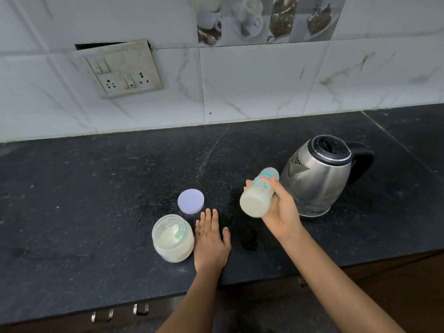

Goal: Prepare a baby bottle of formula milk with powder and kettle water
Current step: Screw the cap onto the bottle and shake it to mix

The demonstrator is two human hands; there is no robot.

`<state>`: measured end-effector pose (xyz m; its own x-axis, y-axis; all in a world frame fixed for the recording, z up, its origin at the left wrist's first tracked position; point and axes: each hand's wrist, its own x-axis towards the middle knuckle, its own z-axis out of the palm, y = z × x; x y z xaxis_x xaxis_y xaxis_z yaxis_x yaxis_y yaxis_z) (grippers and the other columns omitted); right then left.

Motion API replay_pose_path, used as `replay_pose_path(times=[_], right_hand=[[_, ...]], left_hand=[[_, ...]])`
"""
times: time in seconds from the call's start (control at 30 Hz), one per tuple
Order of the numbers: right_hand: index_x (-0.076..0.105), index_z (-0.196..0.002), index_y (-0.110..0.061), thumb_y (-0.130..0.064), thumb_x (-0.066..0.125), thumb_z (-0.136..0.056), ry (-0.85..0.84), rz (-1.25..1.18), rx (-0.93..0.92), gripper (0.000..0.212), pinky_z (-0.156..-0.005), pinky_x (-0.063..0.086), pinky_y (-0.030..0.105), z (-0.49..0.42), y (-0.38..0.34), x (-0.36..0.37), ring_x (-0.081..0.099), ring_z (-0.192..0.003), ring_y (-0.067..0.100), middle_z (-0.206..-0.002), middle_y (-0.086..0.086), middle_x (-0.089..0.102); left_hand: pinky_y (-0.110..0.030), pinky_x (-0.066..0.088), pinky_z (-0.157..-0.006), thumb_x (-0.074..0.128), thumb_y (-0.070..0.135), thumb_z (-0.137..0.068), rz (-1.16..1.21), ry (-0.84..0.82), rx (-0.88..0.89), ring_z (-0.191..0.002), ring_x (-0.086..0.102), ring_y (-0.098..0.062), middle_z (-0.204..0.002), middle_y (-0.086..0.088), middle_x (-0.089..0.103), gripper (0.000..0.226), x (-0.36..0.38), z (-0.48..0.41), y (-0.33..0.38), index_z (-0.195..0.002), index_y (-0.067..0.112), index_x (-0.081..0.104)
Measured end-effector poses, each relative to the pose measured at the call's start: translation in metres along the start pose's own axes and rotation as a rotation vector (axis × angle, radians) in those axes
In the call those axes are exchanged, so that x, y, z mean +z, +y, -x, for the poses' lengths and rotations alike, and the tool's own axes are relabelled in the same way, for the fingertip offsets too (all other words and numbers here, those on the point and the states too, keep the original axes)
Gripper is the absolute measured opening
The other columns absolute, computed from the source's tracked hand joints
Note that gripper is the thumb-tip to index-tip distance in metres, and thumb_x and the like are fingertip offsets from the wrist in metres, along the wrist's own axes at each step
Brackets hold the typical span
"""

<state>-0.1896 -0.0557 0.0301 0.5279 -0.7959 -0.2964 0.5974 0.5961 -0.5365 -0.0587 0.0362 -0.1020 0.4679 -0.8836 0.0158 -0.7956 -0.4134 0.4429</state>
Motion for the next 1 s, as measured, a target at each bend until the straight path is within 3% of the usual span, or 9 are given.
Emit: replay_pose_path(times=[0.13, 0.2, 0.3, 0.43, 0.6, 0.67, 0.73, 0.87, 1.0], right_hand=[[0.046, -0.138, -0.014, -0.022, 0.092, -0.057, -0.185, 0.155, 0.087, 0.094, -0.080, 0.058, 0.044, 0.011, 0.002, -0.001, 0.068, -0.102, 0.034, -0.114, 0.023, 0.066], [0.046, -0.136, -0.009, -0.025, 0.090, -0.060, -0.151, 0.087, 0.043, 0.089, -0.080, 0.058, 0.043, 0.003, 0.003, 0.002, 0.068, -0.100, 0.032, -0.111, 0.022, 0.066], [0.040, -0.138, -0.005, -0.024, 0.072, -0.080, -0.022, -0.023, 0.005, 0.070, -0.080, 0.059, 0.043, -0.001, 0.006, 0.006, 0.067, -0.097, 0.030, -0.109, 0.022, 0.064], [0.046, -0.139, -0.014, -0.020, 0.088, -0.064, -0.179, 0.144, 0.098, 0.086, -0.082, 0.057, 0.047, 0.010, 0.008, 0.001, 0.067, -0.100, 0.035, -0.114, 0.024, 0.064], [0.049, -0.131, -0.001, -0.021, 0.060, -0.092, -0.010, -0.054, 0.045, 0.046, -0.078, 0.060, 0.044, 0.002, 0.010, 0.013, 0.071, -0.087, 0.028, -0.106, 0.023, 0.062], [0.056, -0.127, -0.001, -0.019, 0.079, -0.076, -0.091, -0.024, 0.126, 0.059, -0.078, 0.059, 0.045, 0.007, 0.012, 0.011, 0.069, -0.093, 0.031, -0.110, 0.024, 0.063], [0.051, -0.134, -0.004, -0.019, 0.086, -0.067, -0.128, 0.046, 0.136, 0.077, -0.081, 0.057, 0.047, 0.009, 0.012, 0.013, 0.068, -0.100, 0.033, -0.117, 0.024, 0.063], [0.053, -0.122, -0.005, -0.025, 0.063, -0.087, -0.039, -0.064, 0.025, 0.042, -0.085, 0.058, 0.047, 0.000, 0.009, 0.020, 0.071, -0.088, 0.028, -0.105, 0.021, 0.062], [0.046, -0.137, -0.008, -0.020, 0.087, -0.065, -0.115, 0.064, 0.135, 0.083, -0.079, 0.057, 0.046, 0.007, 0.010, 0.015, 0.069, -0.095, 0.032, -0.111, 0.022, 0.065]], left_hand=[[-0.029, -0.010, -0.117, -0.001, 0.050, -0.081, -0.013, -0.011, -0.004, -0.148, 0.002, -0.016, -0.161, -0.005, 0.010, 0.081, -0.001, -0.001, 0.000, -0.153, 0.015, 0.012], [-0.029, -0.010, -0.117, 0.000, 0.050, -0.082, -0.012, -0.009, -0.002, -0.148, 0.002, -0.016, -0.161, -0.005, 0.011, 0.080, -0.001, -0.001, 0.000, -0.153, 0.015, 0.013], [-0.030, -0.007, -0.118, 0.002, 0.050, -0.083, 0.015, 0.000, 0.001, -0.148, 0.005, -0.017, -0.160, -0.006, 0.013, 0.079, -0.001, 0.000, 0.000, -0.152, 0.014, 0.017], [-0.028, -0.010, -0.117, 0.000, 0.049, -0.080, 0.017, -0.012, 0.006, -0.148, 0.003, -0.017, -0.161, -0.005, 0.011, 0.082, -0.003, 0.000, 0.001, -0.153, 0.014, 0.015], [-0.028, -0.010, -0.117, 0.003, 0.048, -0.085, 0.015, -0.015, 0.005, -0.148, 0.002, -0.016, -0.161, -0.005, 0.011, 0.077, -0.003, 0.000, 0.000, -0.153, 0.014, 0.015], [-0.029, -0.011, -0.117, 0.009, 0.045, -0.089, 0.004, -0.026, 0.004, -0.148, -0.001, -0.016, -0.161, -0.005, 0.008, 0.071, -0.003, 0.000, 0.000, -0.153, 0.014, 0.013], [-0.028, -0.012, -0.116, 0.007, 0.045, -0.088, -0.005, -0.029, 0.008, -0.148, -0.001, -0.016, -0.161, -0.005, 0.007, 0.072, -0.004, 0.000, -0.001, -0.153, 0.014, 0.012], [-0.028, -0.013, -0.116, 0.006, 0.047, -0.089, 0.006, -0.020, 0.005, -0.148, -0.001, -0.015, -0.161, -0.005, 0.008, 0.073, -0.003, 0.000, -0.001, -0.153, 0.015, 0.012], [-0.028, -0.013, -0.116, 0.026, 0.038, -0.100, -0.004, -0.025, 0.008, -0.148, -0.002, -0.016, -0.161, -0.005, 0.005, 0.060, -0.004, 0.000, -0.001, -0.153, 0.014, 0.010]])
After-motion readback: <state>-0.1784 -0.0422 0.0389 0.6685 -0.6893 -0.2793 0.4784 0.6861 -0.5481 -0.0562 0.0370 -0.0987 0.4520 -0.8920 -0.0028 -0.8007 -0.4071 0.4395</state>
